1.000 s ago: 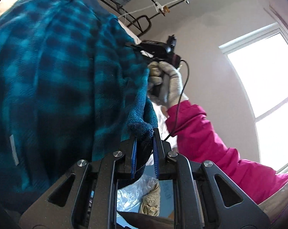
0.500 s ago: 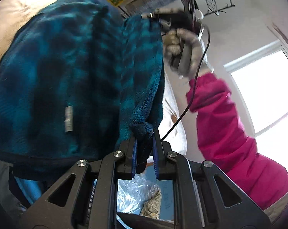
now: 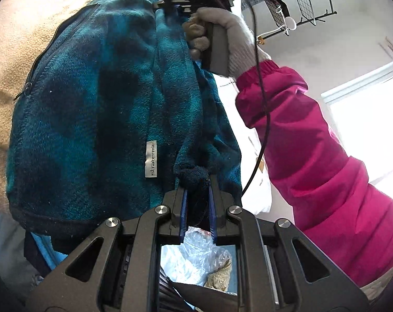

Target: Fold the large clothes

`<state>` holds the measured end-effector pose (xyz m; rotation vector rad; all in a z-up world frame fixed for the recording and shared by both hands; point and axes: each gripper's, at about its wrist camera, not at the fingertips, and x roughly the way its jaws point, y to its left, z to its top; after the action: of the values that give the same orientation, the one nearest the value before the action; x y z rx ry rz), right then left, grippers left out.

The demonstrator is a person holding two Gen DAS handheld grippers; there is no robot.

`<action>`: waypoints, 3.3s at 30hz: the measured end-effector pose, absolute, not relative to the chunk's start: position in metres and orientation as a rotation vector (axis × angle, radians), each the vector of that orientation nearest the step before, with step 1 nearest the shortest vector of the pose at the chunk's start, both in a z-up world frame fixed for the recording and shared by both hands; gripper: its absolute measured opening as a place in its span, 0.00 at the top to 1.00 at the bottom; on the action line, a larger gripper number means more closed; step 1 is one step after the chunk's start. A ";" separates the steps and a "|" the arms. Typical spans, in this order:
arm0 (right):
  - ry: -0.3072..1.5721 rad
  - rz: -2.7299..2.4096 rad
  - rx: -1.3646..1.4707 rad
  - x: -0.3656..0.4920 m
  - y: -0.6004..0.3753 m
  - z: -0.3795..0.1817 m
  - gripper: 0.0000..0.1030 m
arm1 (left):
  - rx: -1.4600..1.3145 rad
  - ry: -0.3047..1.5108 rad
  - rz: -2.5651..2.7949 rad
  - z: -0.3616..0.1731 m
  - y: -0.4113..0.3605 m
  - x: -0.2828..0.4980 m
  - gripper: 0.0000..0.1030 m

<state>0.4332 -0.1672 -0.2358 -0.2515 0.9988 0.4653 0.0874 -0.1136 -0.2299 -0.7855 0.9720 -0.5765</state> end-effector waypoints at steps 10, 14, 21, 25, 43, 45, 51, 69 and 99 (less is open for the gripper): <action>0.925 0.517 0.075 0.344 -0.284 -0.146 0.79 | -0.788 0.950 -0.569 -0.223 -0.102 0.098 0.88; 0.940 0.494 0.012 0.301 -0.302 -0.151 0.70 | -0.756 0.935 -0.560 -0.221 -0.109 0.094 0.88; 0.984 0.422 -0.048 0.360 -0.271 -0.180 0.52 | -0.754 0.927 -0.549 -0.216 -0.112 0.096 0.88; 1.046 0.369 -0.063 0.411 -0.242 -0.218 0.49 | -0.723 0.924 -0.555 -0.211 -0.115 0.096 0.88; 0.890 0.336 0.443 0.435 -0.445 -0.172 0.96 | -0.330 0.861 -0.750 -0.146 -0.209 0.078 0.93; 0.905 0.309 0.543 0.434 -0.472 -0.188 0.96 | -0.321 0.885 -0.796 -0.150 -0.225 0.080 0.94; 0.929 0.312 0.563 0.429 -0.472 -0.198 0.96 | -0.338 0.892 -0.770 -0.154 -0.221 0.083 0.94; 0.941 0.426 0.222 0.450 -0.275 -0.151 0.96 | -0.655 0.892 -0.461 -0.219 -0.101 0.078 0.93; 0.977 0.531 -0.067 0.180 -0.319 -0.190 0.67 | -0.619 0.954 -0.560 -0.199 -0.101 0.132 0.57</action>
<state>0.1798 -0.3188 -0.1900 -0.0672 0.9770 0.5313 0.1319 -0.1015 -0.1989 -0.6186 0.9542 -0.5600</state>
